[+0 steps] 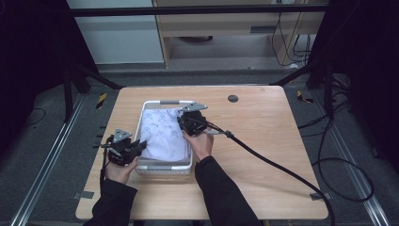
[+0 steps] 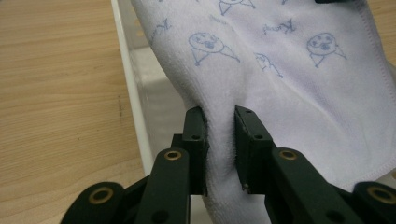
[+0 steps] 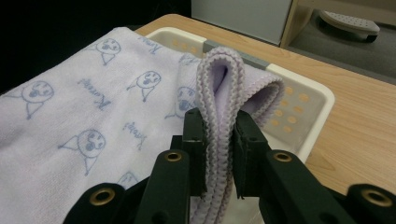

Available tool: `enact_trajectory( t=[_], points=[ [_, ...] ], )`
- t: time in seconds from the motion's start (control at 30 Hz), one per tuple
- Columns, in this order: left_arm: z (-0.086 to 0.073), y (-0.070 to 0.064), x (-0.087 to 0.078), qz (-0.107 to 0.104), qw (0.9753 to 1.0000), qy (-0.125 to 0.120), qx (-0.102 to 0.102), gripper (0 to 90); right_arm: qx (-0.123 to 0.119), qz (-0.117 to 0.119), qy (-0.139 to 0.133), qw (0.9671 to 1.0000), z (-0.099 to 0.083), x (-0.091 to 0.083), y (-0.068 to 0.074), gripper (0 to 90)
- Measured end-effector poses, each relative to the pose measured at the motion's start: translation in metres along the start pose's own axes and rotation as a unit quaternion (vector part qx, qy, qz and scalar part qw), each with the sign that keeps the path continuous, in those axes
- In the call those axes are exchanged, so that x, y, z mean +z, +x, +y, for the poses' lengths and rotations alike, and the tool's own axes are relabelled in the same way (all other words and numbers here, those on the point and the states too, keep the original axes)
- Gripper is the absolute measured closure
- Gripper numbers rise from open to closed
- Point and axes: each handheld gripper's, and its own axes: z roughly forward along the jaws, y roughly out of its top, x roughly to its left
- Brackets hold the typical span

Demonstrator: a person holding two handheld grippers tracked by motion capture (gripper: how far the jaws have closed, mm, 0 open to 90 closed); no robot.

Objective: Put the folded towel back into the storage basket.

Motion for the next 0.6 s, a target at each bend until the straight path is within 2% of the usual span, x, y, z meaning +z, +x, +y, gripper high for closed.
enact_trajectory(
  t=[0.13,0.2,0.27,0.33,0.37,0.6],
  points=[
    [-0.001,0.002,0.006,0.005,0.9999,0.013,-0.005,72.6,0.001,0.000,0.002,1.0000,-0.003,0.006,-0.001,76.1],
    [-0.001,0.002,0.008,0.015,0.9996,0.022,0.001,70.0,0.002,-0.002,0.006,1.0000,-0.005,0.009,-0.001,72.9],
    [-0.001,0.002,0.008,0.028,0.9995,0.016,0.005,64.6,-0.005,-0.003,0.017,0.9998,-0.008,0.012,-0.001,67.3],
    [0.000,0.003,0.006,0.028,0.9996,0.008,0.002,61.5,-0.017,-0.002,0.029,0.9994,-0.011,0.016,-0.002,59.9],
    [0.000,0.003,0.005,0.029,0.9996,0.005,0.001,61.0,-0.025,-0.009,0.025,0.9993,-0.012,0.015,-0.003,58.8],
    [0.002,0.001,-0.004,0.023,0.9996,-0.015,0.000,58.4,-0.023,-0.012,-0.005,0.9997,-0.010,0.002,-0.006,49.4]
  ],
)
